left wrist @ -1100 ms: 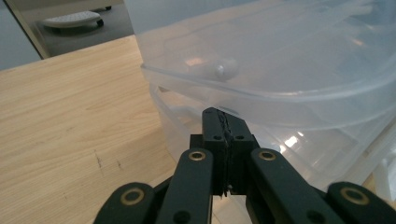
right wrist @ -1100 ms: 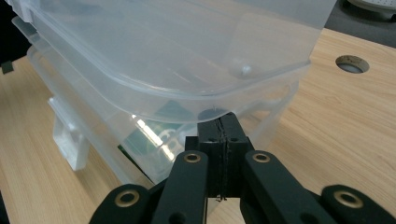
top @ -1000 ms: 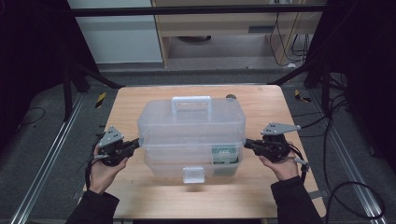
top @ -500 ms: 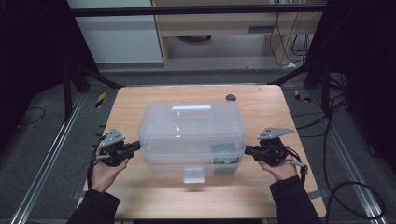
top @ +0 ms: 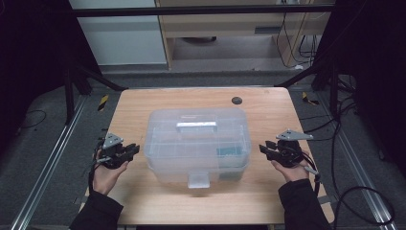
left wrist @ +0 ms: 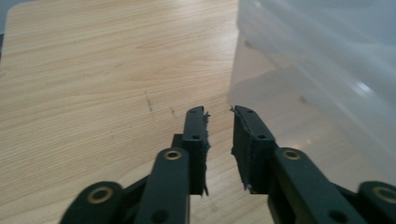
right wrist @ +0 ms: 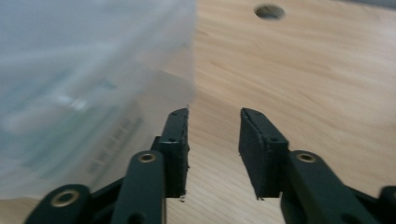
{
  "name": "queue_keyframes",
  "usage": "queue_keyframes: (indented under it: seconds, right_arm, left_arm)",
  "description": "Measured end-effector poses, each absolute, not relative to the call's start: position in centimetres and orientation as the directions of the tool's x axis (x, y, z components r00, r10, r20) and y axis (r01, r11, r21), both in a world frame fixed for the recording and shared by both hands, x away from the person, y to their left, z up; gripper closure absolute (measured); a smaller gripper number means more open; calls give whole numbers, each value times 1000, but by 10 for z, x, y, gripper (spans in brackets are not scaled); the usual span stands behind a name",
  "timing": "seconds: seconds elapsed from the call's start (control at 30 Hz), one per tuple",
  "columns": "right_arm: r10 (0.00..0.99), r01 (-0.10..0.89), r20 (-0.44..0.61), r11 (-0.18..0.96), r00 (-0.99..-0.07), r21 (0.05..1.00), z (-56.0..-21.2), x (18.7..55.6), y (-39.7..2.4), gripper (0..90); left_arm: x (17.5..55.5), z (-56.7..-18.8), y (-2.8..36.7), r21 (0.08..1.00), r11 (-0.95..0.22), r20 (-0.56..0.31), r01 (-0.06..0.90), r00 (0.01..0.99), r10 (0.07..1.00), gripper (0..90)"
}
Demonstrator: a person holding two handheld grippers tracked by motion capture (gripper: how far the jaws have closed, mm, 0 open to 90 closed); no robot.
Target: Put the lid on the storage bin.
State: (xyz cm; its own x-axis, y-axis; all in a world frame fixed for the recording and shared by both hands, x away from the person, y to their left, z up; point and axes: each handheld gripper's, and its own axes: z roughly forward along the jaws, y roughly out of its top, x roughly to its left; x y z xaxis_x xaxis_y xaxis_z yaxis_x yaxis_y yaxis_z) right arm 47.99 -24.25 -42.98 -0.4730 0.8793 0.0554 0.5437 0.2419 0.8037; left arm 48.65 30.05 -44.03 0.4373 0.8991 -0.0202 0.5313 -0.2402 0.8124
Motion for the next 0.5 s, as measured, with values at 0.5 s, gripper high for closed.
queue_keyframes:
  seconds: [0.5]
  right_arm:
    - [957, 594, -6, 186, -291, 782, -461, 494, -272, 221]
  left_arm:
    - [495, -456, 315, 805, -243, 50, 542, 347, 937, 357]
